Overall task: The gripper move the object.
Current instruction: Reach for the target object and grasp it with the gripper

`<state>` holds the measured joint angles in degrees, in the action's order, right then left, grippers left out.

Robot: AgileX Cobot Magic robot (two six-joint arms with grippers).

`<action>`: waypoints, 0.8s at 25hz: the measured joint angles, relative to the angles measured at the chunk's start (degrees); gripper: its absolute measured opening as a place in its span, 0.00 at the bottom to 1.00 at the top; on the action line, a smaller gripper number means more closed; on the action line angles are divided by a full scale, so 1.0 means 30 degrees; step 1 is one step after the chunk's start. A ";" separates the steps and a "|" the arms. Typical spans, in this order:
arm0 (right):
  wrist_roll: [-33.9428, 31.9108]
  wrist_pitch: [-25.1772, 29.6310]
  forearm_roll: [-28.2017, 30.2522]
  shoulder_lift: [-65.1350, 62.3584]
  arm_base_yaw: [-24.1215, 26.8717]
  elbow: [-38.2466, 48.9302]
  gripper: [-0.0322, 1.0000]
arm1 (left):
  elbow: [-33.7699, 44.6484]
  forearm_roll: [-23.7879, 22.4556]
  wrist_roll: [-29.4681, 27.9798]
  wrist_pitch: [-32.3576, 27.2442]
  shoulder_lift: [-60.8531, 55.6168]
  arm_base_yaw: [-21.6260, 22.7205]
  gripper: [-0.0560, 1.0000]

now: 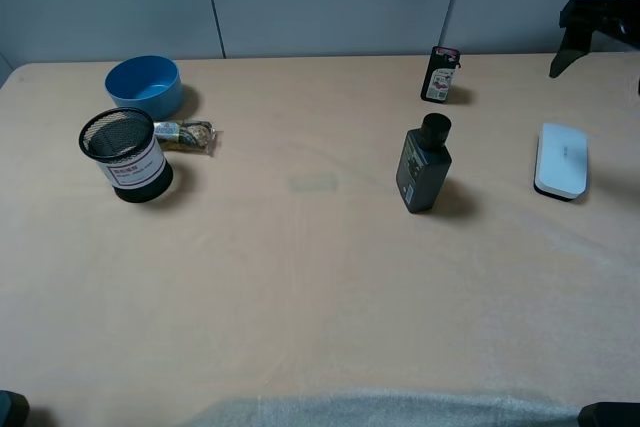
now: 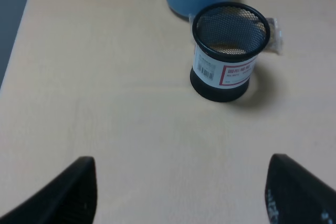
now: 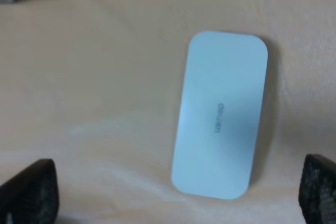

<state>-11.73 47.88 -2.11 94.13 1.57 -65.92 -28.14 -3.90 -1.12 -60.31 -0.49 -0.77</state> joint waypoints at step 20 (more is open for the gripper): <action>-0.0568 -0.0670 0.1009 0.2724 0.0000 0.0000 0.70 | 0.0000 0.0000 0.0000 0.0000 0.0000 0.0000 0.75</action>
<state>-13.43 45.88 0.91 102.31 1.57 -65.92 -28.14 -3.90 -1.12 -60.31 -0.49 -0.77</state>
